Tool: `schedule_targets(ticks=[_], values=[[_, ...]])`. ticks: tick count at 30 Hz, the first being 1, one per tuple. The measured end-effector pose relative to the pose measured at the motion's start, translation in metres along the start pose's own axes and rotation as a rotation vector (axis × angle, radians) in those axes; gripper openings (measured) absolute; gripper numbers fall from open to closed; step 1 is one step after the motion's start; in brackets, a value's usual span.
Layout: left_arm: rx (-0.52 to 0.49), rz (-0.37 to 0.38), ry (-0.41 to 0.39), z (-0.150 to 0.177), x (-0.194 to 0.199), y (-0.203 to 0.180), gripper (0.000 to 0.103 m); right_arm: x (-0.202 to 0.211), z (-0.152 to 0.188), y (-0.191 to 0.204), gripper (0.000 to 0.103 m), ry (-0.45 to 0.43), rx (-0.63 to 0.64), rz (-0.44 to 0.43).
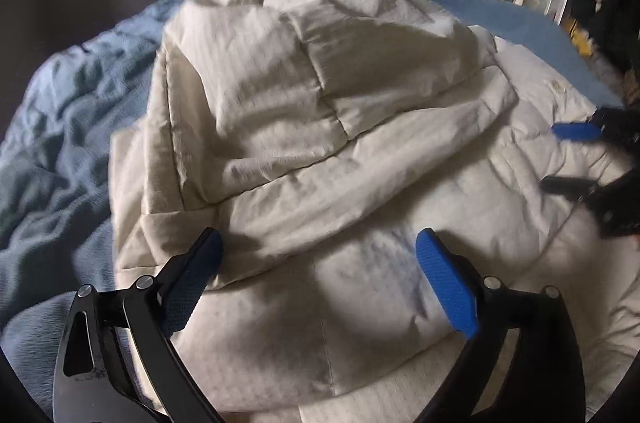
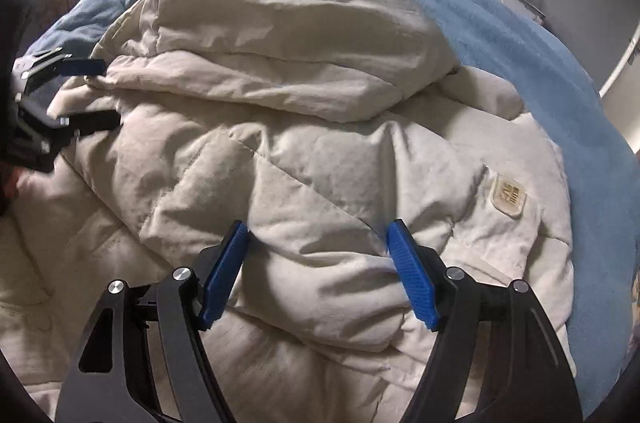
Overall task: Fold large clothes
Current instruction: 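Open both grippers and release the folded hood, then grasp the brown-trimmed hem with both grippers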
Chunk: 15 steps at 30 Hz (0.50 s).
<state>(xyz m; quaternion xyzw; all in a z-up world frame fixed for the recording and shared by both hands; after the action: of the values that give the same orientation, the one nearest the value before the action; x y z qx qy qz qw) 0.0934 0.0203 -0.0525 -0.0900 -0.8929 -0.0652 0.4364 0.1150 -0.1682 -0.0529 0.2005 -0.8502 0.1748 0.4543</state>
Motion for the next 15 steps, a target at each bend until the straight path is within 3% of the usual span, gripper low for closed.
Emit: schedule_targets(ticks=[3,7,11,15], values=[[-0.002,-0.015,-0.039,0.003,0.025,-0.003,0.096,0.043,0.005,-0.001,0.07,-0.059,-0.03,-0.029],[0.023,-0.019,-0.094,0.008,0.08,-0.001,0.096,0.105,0.024,-0.006,0.071,-0.13,-0.021,0.015],[0.042,-0.026,-0.126,0.017,0.136,0.004,0.096,0.163,0.053,-0.028,0.072,-0.162,-0.093,0.016],[0.124,0.007,-0.098,0.038,0.178,0.016,0.096,0.208,0.09,-0.055,0.072,-0.173,-0.179,0.024]])
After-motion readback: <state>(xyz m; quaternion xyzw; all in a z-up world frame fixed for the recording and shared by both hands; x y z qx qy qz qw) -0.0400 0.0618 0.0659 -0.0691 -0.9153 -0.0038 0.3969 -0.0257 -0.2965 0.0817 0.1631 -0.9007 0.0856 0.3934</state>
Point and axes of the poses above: each gripper's, at about its wrist camera, not at the fingertips, and x roughly against the way its jaws point, y to its left, z to its underside, the point moved 2 cm from there along -x, roughly the way its jaws point, and after that the axes turned 3 degrees about z, right-handed, at the moved point
